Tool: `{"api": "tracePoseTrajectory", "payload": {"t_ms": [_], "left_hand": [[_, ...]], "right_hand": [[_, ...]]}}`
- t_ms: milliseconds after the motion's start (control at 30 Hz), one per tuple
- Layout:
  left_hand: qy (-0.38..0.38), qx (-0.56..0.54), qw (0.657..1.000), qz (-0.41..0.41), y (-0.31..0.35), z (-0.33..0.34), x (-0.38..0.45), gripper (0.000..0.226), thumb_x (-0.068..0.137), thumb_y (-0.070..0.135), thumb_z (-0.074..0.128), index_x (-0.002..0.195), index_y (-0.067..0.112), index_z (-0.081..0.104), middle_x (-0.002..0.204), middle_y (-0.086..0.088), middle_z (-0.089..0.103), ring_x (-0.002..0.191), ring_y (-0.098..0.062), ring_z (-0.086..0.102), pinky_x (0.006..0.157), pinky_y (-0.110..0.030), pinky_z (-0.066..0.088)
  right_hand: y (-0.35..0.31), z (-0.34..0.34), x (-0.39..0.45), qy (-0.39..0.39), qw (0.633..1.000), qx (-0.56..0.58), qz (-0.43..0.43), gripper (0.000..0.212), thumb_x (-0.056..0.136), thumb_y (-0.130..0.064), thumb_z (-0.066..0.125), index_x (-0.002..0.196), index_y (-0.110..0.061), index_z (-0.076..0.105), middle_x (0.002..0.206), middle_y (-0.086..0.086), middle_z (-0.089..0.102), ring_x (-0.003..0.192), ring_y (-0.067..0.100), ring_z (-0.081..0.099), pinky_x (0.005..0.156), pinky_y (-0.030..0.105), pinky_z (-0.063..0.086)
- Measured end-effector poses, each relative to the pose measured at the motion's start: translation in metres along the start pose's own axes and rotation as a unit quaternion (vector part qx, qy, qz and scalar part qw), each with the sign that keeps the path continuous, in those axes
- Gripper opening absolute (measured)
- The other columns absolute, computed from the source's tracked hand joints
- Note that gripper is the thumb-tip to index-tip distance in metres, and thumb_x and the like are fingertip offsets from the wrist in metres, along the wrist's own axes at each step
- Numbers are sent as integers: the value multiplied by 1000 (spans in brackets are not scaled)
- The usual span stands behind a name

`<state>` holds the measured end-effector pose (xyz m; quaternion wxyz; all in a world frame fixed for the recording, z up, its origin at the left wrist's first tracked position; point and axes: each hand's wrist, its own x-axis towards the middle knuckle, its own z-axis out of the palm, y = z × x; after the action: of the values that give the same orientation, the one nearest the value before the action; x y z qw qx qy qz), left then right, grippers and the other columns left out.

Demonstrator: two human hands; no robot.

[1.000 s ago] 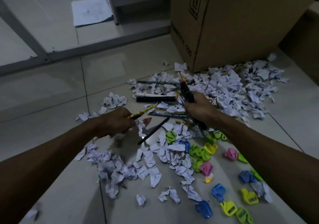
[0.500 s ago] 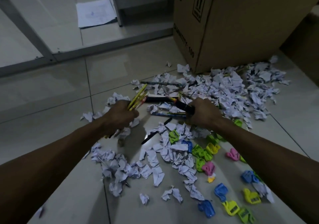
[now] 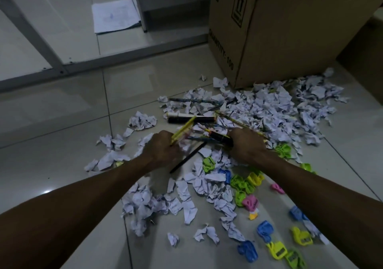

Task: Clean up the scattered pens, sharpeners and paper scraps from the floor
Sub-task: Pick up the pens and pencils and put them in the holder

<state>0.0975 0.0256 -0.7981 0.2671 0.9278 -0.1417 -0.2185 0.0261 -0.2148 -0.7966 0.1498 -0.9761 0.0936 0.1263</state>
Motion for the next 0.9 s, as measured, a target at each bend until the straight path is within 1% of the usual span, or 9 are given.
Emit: {"api": "tracePoseTrajectory", "payload": {"t_ms": [167, 233, 300, 367, 467, 567, 733, 833, 900], "left_hand": [[173, 10, 985, -14, -4, -13, -5, 29, 81, 38, 72, 81, 16, 55, 68, -2, 55, 61, -21, 53, 47, -24, 34], [226, 21, 974, 20, 3, -13, -10, 27, 81, 39, 72, 80, 16, 58, 68, -2, 56, 59, -19, 53, 46, -22, 33], [201, 8, 977, 65, 7, -8, -10, 26, 80, 39, 71, 75, 14, 64, 66, -5, 63, 56, -22, 58, 49, -26, 43], [120, 31, 989, 84, 13, 1, -8, 29, 78, 39, 71, 77, 10, 68, 70, -10, 67, 59, -26, 62, 56, -33, 51], [12, 123, 990, 71, 25, 18, -5, 33, 79, 45, 69, 79, 13, 62, 80, -12, 66, 67, -27, 59, 58, -33, 48], [-1, 173, 984, 49, 30, 32, -4, 39, 83, 52, 63, 74, 19, 46, 86, -12, 62, 73, -29, 56, 59, -30, 39], [-14, 194, 979, 59, 33, 32, -2, 35, 88, 47, 59, 77, 19, 41, 82, -7, 48, 83, -31, 57, 61, -31, 36], [-35, 173, 982, 60, 35, 25, 2, 25, 93, 38, 54, 93, 13, 52, 91, -11, 59, 84, -32, 60, 62, -32, 42], [-39, 95, 993, 56, 35, 16, 3, 15, 93, 29, 53, 95, 14, 54, 89, -12, 64, 77, -30, 61, 64, -35, 49]], "right_hand": [[2, -8, -3, 22, 996, 81, 12, 25, 76, -27, 77, 95, -14, 68, 86, 10, 67, 78, 30, 65, 68, 41, 56], [1, -13, -3, 55, 993, 109, 2, 15, 78, -21, 75, 88, -12, 68, 79, 11, 66, 72, 31, 64, 65, 42, 55], [-1, -19, -2, 81, 988, 132, -2, 12, 80, -17, 73, 89, -10, 70, 77, 12, 66, 68, 31, 63, 61, 39, 54], [-2, -27, -2, 105, 982, 158, -5, 8, 81, -14, 71, 87, -8, 70, 76, 14, 66, 65, 31, 61, 58, 37, 49], [-1, -33, -1, 126, 974, 187, -4, 9, 86, -14, 66, 87, -6, 68, 78, 16, 67, 68, 33, 60, 58, 38, 46], [0, -38, -2, 138, 966, 218, 5, 8, 89, -16, 62, 97, -14, 64, 77, 8, 64, 66, 27, 59, 62, 39, 51], [1, -41, -7, 134, 925, 354, 32, 13, 97, -16, 56, 110, -16, 57, 78, 1, 69, 68, 13, 64, 67, 34, 48], [1, -44, -8, 134, 884, 443, 65, 9, 100, -16, 52, 105, -11, 58, 72, 4, 66, 69, 16, 65, 72, 40, 51], [-1, -48, -8, 136, 849, 501, 93, 11, 101, -14, 51, 93, -10, 57, 71, 6, 62, 65, 17, 60, 70, 39, 49]]}}
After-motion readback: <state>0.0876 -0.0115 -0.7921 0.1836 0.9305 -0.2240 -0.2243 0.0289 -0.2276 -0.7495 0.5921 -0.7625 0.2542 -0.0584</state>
